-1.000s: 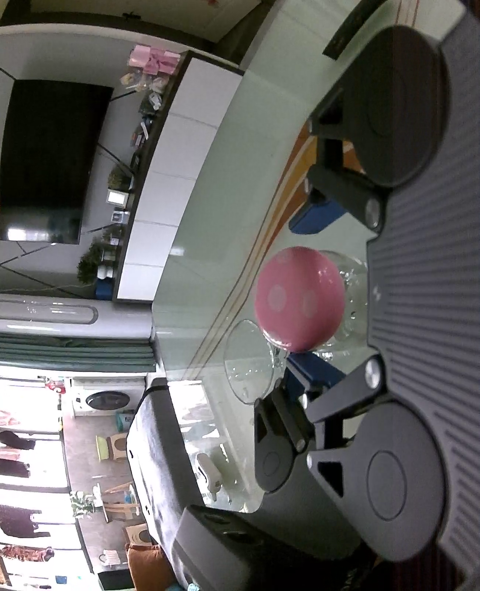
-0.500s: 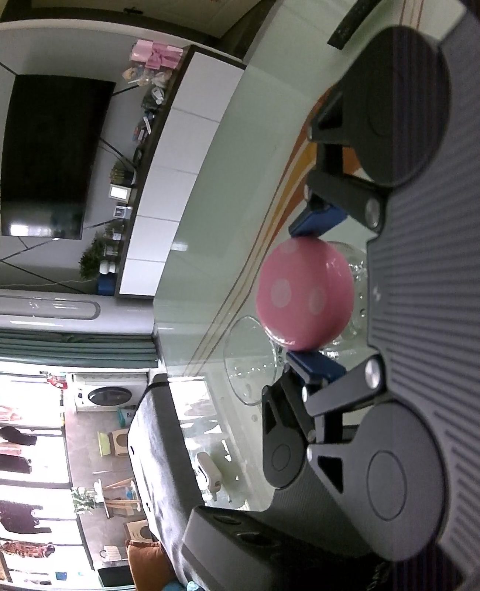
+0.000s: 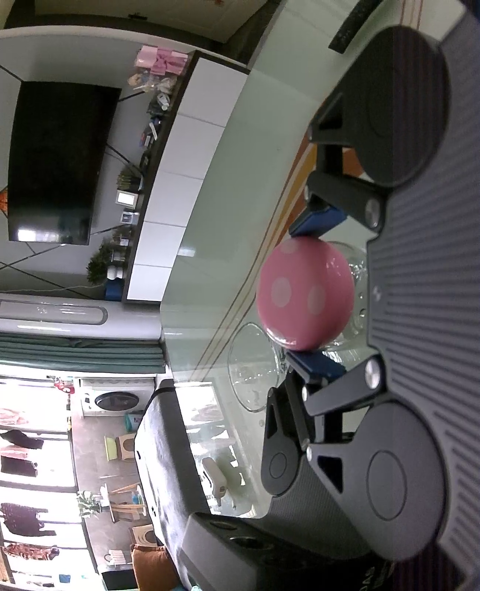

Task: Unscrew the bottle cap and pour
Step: 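Hold the jar body with the left gripper while the right gripper grips the cap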

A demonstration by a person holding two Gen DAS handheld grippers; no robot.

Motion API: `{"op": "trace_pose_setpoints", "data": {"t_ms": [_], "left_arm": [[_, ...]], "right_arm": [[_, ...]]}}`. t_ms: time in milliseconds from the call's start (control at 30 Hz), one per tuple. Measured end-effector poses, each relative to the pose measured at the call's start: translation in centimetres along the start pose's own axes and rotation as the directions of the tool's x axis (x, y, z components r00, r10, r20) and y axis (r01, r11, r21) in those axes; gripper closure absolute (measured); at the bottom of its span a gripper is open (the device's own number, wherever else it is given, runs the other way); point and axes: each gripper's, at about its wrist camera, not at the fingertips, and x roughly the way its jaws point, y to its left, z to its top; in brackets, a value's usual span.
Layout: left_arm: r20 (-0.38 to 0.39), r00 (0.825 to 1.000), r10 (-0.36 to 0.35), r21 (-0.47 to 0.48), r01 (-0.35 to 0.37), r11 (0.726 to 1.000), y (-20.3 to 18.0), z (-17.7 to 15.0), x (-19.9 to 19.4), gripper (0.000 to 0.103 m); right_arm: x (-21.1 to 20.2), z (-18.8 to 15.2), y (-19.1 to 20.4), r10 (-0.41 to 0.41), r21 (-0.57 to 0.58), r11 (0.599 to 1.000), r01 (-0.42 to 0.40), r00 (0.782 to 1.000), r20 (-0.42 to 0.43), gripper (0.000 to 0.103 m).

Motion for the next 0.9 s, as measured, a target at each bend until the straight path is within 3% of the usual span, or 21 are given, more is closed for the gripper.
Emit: {"op": "trace_pose_setpoints", "data": {"t_ms": [900], "left_arm": [[-0.009, 1.000, 0.005, 0.014, -0.005, 1.000, 0.2, 0.5, 0.3, 0.030]], "right_arm": [[0.9, -0.4, -1.2, 0.046, -0.030, 0.998, -0.046, 0.999, 0.009, 0.038]]}}
